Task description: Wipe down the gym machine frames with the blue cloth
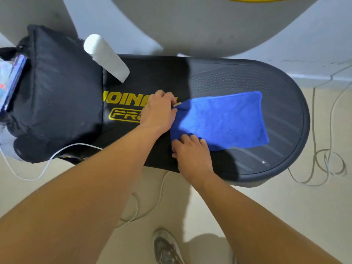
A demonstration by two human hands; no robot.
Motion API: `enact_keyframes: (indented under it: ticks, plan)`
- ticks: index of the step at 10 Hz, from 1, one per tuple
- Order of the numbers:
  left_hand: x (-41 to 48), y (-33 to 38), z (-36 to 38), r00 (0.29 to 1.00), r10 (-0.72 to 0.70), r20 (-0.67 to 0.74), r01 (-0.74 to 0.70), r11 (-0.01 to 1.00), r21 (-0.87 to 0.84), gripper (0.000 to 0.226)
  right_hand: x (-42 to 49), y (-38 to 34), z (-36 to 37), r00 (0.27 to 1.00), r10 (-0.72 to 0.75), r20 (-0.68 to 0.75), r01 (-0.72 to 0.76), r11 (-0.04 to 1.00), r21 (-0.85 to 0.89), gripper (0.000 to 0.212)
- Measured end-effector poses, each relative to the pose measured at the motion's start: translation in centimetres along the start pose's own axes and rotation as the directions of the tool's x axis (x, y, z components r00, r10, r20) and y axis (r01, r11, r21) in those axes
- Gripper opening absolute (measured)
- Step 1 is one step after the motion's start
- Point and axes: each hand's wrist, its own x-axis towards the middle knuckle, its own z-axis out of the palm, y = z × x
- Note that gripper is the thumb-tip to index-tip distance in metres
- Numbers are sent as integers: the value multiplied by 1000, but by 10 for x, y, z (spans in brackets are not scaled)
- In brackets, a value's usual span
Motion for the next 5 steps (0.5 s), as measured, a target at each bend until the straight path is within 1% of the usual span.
enact_keyframes:
  ticks: [1, 2, 3, 4, 5]
  plan:
    - [-3, 4, -15, 993, -91, 70, 103, 975, -195, 13, -12, 6, -16, 997, 70, -23, -64, 977, 202, 15]
    - [-5, 25, -37, 988, -129, 82, 150, 919, -364, 14, -38, 17, -43, 956, 268, -118, -181, 859, 480, 12]
    - [-1, 63, -48, 988, -119, 95, 149, 886, -439, 16, -62, 50, -72, 862, 492, -123, -333, 733, 594, 23]
    - [5, 109, -42, 989, -84, 126, 136, 855, -501, 16, -78, 88, -104, 788, 613, 64, -535, 629, 564, 28]
    - [8, 148, -30, 988, -67, 140, 134, 827, -547, 34, -83, 127, -110, 717, 687, 120, -658, 611, 440, 37]
